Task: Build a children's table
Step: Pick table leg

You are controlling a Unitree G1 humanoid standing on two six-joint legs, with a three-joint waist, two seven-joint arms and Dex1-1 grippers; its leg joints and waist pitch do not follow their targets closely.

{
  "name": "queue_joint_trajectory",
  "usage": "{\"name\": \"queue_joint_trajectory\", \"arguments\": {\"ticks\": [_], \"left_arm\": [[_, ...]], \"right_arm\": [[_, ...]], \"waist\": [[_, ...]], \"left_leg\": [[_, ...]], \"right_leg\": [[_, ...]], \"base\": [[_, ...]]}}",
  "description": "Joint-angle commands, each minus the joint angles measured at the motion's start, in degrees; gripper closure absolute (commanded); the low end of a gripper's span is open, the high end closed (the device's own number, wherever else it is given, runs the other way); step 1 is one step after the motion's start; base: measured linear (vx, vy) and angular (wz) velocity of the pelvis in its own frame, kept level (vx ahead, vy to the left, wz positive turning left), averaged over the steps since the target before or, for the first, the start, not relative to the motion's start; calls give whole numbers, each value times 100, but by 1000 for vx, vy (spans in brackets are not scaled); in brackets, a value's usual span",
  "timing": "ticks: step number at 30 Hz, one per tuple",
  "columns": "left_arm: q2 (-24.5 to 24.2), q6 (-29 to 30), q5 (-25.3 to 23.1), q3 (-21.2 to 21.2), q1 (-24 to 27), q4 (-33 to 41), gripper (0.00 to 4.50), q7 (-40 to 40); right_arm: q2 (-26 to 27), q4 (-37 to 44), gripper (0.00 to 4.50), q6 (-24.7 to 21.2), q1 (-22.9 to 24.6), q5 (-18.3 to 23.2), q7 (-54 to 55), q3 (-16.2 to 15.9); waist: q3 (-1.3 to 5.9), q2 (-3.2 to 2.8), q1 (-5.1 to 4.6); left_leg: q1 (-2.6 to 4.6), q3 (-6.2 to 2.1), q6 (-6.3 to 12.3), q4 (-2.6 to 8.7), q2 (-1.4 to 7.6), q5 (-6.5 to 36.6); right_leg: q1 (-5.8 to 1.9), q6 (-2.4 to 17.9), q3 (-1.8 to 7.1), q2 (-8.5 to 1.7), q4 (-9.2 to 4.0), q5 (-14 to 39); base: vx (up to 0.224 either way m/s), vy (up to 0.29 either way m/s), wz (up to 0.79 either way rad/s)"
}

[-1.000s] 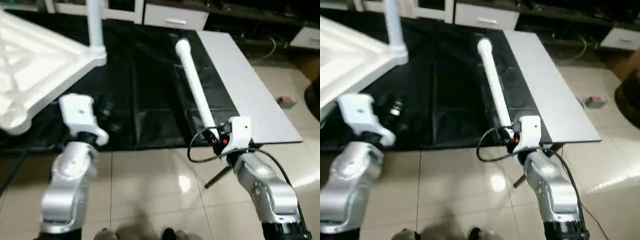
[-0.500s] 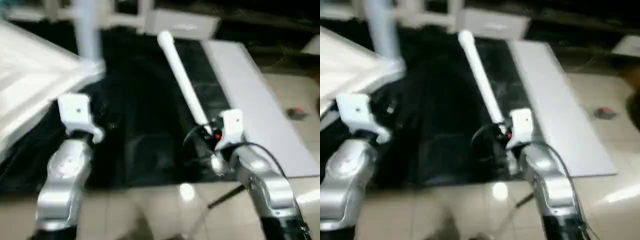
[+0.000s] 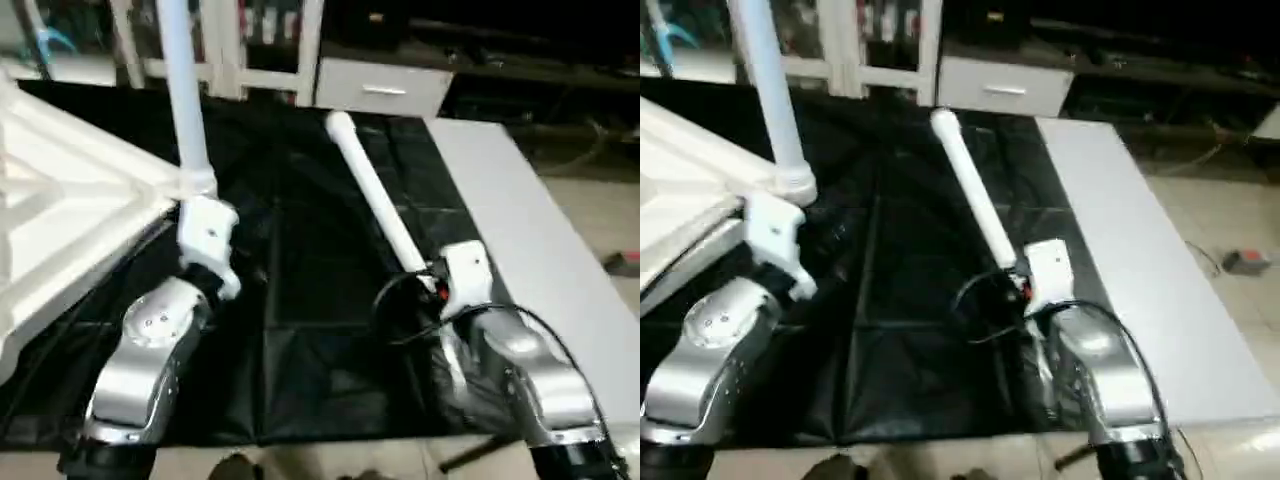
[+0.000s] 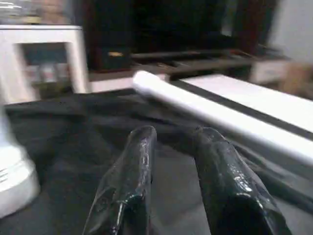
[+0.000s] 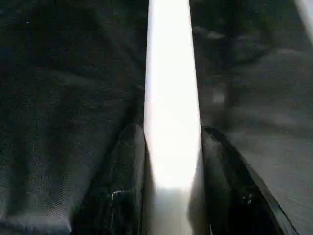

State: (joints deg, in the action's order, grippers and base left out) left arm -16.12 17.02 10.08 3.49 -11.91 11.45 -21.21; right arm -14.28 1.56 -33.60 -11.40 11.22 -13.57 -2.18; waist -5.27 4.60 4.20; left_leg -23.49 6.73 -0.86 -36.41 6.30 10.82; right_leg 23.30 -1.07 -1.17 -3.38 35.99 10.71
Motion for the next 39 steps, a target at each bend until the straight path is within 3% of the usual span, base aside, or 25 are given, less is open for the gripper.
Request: {"name": "queue_joint_trajectory", "arguments": {"ticks": [1,3,5,6,7,8,9,10,11,12,13,16,17,18,19,20,21,22,23,24,25,26,27,31,39], "left_arm": [[-143,-78,59,115,-142,16,298,-389],[-477,-175,61,331,-385,-77,298,-1036],[-632,-122,94,430,-528,-129,298,-1366],[-711,-76,117,480,-604,-152,281,-1532],[-1028,-254,-208,800,-877,-276,271,-1883],[-1126,-320,-317,913,-965,-317,264,-2010],[-1349,-484,-596,1197,-1188,-408,261,-2314],[-1413,-573,-727,1318,-1298,-450,251,-2423],[-1466,-622,-942,1489,-1455,-500,239,-2492],[-1469,-624,-957,1499,-1465,-503,229,-2495],[-1519,-735,-1177,1619,-1574,-569,225,-2489],[-1437,-949,-1643,1768,-1870,-751,207,-2189],[-1363,-1048,-1781,1783,-2002,-832,195,-1985],[-1350,-1096,-1817,1793,-2045,-860,195,-1926],[-1307,-1128,-1854,1795,-2077,-879,195,-1827],[-1254,-1183,-1902,1814,-2101,-899,195,-1757],[-1185,-1237,-1957,1836,-2103,-905,195,-1676],[-1169,-1252,-1994,1872,-2084,-888,195,-1660],[-1153,-1273,-2034,1888,-2071,-887,195,-1662],[-1123,-1258,-2003,1871,-2052,-874,195,-1655],[-940,-1235,-1872,1769,-1938,-770,195,-1560],[-909,-1236,-1854,1751,-1918,-750,195,-1539],[-848,-1238,-1816,1715,-1877,-710,195,-1497],[-160,-550,-1150,1431,-1195,-108,195,-1043],[-1000,-1005,-2404,1983,-1428,-313,195,-1511]], "right_arm": [[-213,164,328,-22,-103,-66,-98,235],[-744,102,328,-16,-211,-161,-469,184],[-1053,61,328,6,-268,-228,-725,95],[-1217,41,328,24,-296,-269,-867,39],[-1735,58,328,63,-345,-384,-1366,-125],[-1928,78,328,100,-350,-429,-1563,-193],[-2455,180,328,173,-335,-518,-2097,-353],[-2751,264,328,199,-304,-534,-2404,-425],[-3146,401,328,348,-248,-552,-2818,-458],[-3171,410,328,358,-244,-553,-2844,-459],[-3327,486,328,336,-242,-475,-3006,-428],[-3711,752,328,290,-257,-273,-3454,-340],[-3839,836,328,249,-314,-217,-3589,-313],[-3882,858,328,240,-340,-205,-3630,-312],[-3894,885,328,198,-398,-174,-3643,-296],[-3887,926,328,185,-466,-104,-3692,-288],[-3857,1016,328,131,-536,5,-3748,-278],[-3828,1075,328,105,-549,47,-3766,-295],[-3806,1115,328,87,-549,52,-3806,-295],[-3797,1131,328,88,-544,47,-3810,-299],[-3706,1184,328,94,-511,22,-3773,-292],[-3690,1190,328,95,-503,19,-3760,-288],[-3656,1202,328,99,-487,13,-3735,-279],[-3207,1365,328,-4,-397,237,-3358,-161],[-3273,1512,328,-66,-558,272,-3709,-405]], "waist": [[225,-220,-162],[196,-262,-250],[179,-304,-164],[188,-292,-112],[148,-178,-34],[156,-47,-45],[132,121,-91],[105,54,-108],[112,-49,8],[197,-140,11],[193,-219,-177],[71,-316,-298],[-2,-474,127],[-33,-423,422],[191,-125,413],[214,198,242],[153,158,181],[193,-22,369],[140,-90,416],[206,-90,393],[282,-129,335],[301,-148,311],[281,-171,285],[209,-74,142],[259,-57,-7]], "left_leg": [[272,-280,-745,684,573,3441],[407,-309,-992,772,589,4710],[124,-123,-938,1158,647,4839],[86,-38,-881,1220,653,4699],[64,191,-746,1265,580,4220],[321,243,-688,883,449,3639],[866,86,-348,-477,156,1313],[455,-137,-180,-433,52,475],[301,-174,-262,228,364,980],[582,-115,-308,347,448,1392],[587,-144,-189,638,641,2373],[560,-170,-215,909,765,4231],[-293,21,-306,1533,1020,5467],[-453,299,-244,1525,950,5425],[-62,414,-222,939,821,3569],[509,375,-479,-17,665,2335],[369,10,-149,-737,233,247],[309,-91,-154,-574,273,108],[301,-153,-398,56,456,685],[393,-89,-450,225,516,1073],[481,-32,-322,398,611,1447],[476,5,-226,446,626,1413],[431,43,-121,529,678,1348],[280,72,-281,608,666,1756],[211,104,13,618,684,1064]], "right_leg": [[-114,668,78,-395,-542,3077],[-136,411,-132,-297,-642,3273],[-418,500,-198,-203,-123,2556],[-445,503,-159,-206,19,2411],[-394,352,-35,-206,-19,3203],[-138,152,44,-350,-486,4365],[467,-40,329,-1034,-1451,6395],[123,-18,496,-1001,-1327,6313],[-325,122,197,-809,-923,4936],[-131,354,56,-523,-788,3859],[-171,864,-47,-270,-544,1869],[-317,612,-337,-273,-616,2231],[-930,458,-519,-118,861,1381],[-860,392,-507,-36,967,1223],[-730,15,287,-152,1026,3376],[-92,-391,442,-533,-34,5904],[207,-179,711,-640,-958,7718],[-11,-19,891,-712,-872,7178],[-169,457,546,-541,-499,4906],[-122,611,414,-328,-352,3948],[-167,944,290,-239,-243,2462],[-217,1074,272,-270,-261,1981],[-261,1259,240,-329,-328,1704],[-251,987,205,-461,-506,2864],[-257,937,152,-450,-469,1525]], "base": [[-124,23,-7],[-132,26,-4],[-142,2,6],[-154,-14,10],[-122,-65,17],[-114,-93,18],[-114,-93,18],[0,0,0],[0,0,0],[0,0,0],[-127,-3,21],[-131,14,-2],[-169,-34,10],[-169,-34,10],[-100,-118,10],[-82,-189,3],[-82,-189,3],[-72,-120,4],[0,0,0],[0,0,0],[0,0,0],[-63,-2,9],[-63,-2,9],[3,13,-2],[4,13,-1]]}}
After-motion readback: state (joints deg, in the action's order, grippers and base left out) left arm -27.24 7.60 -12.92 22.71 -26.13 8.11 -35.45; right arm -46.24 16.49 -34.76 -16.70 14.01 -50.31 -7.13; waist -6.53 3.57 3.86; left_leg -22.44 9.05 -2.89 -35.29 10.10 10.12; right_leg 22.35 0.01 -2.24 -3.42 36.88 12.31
